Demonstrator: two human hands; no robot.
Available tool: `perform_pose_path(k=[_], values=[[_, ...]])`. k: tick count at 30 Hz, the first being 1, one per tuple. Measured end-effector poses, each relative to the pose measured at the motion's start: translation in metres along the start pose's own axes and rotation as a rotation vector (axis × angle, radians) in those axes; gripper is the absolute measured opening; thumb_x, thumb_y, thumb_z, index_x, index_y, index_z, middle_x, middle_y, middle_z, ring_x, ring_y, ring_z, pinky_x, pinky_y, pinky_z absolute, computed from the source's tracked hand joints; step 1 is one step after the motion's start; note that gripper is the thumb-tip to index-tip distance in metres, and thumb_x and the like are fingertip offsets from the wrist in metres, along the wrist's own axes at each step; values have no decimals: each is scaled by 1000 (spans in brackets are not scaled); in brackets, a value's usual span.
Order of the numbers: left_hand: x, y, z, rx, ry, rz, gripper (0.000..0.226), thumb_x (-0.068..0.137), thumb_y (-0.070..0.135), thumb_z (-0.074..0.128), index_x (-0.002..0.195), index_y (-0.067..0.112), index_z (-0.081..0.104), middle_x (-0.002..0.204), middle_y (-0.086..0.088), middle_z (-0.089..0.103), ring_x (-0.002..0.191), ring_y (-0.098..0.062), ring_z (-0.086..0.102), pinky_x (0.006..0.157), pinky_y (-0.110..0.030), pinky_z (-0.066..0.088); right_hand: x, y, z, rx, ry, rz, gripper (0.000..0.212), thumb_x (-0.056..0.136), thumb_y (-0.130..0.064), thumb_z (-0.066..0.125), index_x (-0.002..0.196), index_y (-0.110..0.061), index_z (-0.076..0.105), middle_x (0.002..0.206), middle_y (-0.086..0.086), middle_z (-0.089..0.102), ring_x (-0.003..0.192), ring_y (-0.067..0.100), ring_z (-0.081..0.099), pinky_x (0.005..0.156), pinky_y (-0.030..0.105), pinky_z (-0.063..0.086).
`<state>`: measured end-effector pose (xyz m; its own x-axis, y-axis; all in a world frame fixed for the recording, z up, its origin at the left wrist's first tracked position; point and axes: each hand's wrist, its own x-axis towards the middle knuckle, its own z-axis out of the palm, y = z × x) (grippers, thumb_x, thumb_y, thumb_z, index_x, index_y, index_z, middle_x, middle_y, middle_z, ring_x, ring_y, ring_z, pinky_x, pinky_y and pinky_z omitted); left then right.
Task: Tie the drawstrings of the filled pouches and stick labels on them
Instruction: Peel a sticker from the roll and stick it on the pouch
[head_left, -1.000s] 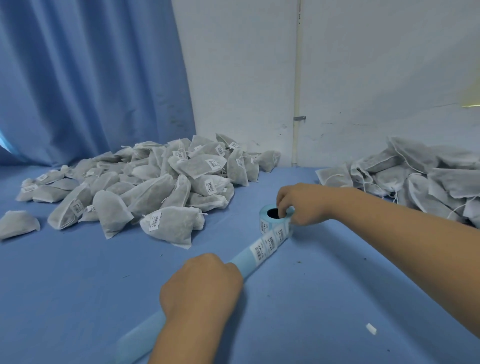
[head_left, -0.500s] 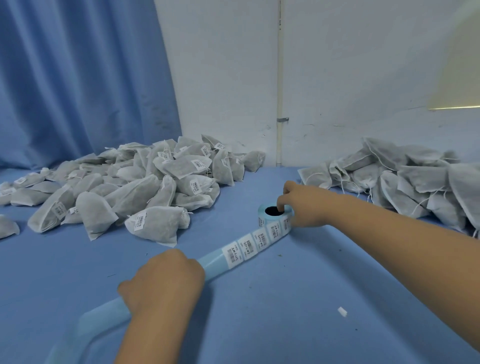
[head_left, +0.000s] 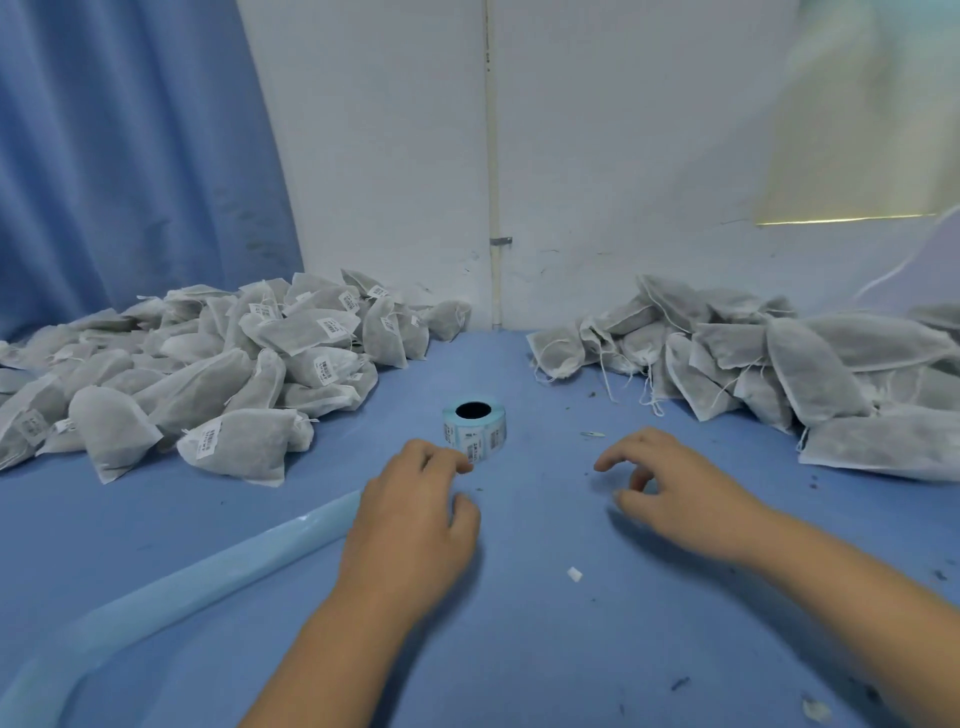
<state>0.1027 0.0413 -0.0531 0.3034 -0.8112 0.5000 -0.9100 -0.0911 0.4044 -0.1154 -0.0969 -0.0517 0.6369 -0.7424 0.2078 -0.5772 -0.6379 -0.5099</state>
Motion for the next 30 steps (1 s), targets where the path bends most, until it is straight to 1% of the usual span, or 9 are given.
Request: perform_pose_path(k=[5,9,11,14,17,21,24,27,30], values=[[-9,17,18,-68,-73,127,26,94,19,51,117,28,60,117,17,51,112,-5,48,86,-15,31,-18,19,11,166,216,70,32,85,-3,57,92,-33,62,98,-21,60,83,-7,55,72,0,36],[4,47,44,-58,-159,173,25,93,19,48,111,26,62,111,11,56,108,-10,51,91,-23,37,-13,22,12,297,262,143,32,86,1,51,90,-27,66,85,-16,68,84,4,65,77,6,43],[19,69,60,-162,-166,86,22,91,17,50,105,26,64,103,10,56,101,-10,54,90,-27,42,-13,22,11,363,256,159,38,86,6,46,83,-26,67,80,-9,70,80,7,67,80,12,47],[38,98,85,-287,-138,-34,20,89,13,52,99,25,65,100,7,58,89,-9,53,85,-25,43,-17,25,7,444,259,141,48,83,11,42,73,-29,68,72,-10,70,68,-2,65,71,7,45],[42,109,109,-271,-173,-49,20,90,14,52,102,23,66,104,5,59,95,-12,54,85,-24,41,-19,36,-1,444,298,169,48,82,9,45,69,-28,71,64,-18,66,64,-7,60,65,5,41],[38,98,117,-273,-217,2,21,90,14,53,88,32,63,90,14,57,88,-6,54,73,-16,37,-16,56,-28,110,507,324,30,85,-4,51,95,-21,74,97,-11,63,92,8,58,79,19,39],[40,95,117,-330,-215,-21,26,90,12,52,81,35,60,86,15,58,82,1,52,66,-10,33,-18,90,-64,-188,700,464,36,81,-8,57,114,-16,67,120,7,57,112,30,51,93,38,41],[41,98,122,-281,-222,18,23,89,13,53,82,34,59,84,14,54,84,-3,51,70,-18,34,-14,118,-85,-342,648,590,42,85,-21,60,126,-12,56,128,12,51,117,33,48,94,43,38],[43,100,124,-226,-219,54,21,90,15,53,85,34,58,84,14,51,89,-9,50,76,-21,35,7,131,-100,-314,578,609,55,85,-36,64,129,-8,47,130,15,47,117,35,49,91,43,43]])
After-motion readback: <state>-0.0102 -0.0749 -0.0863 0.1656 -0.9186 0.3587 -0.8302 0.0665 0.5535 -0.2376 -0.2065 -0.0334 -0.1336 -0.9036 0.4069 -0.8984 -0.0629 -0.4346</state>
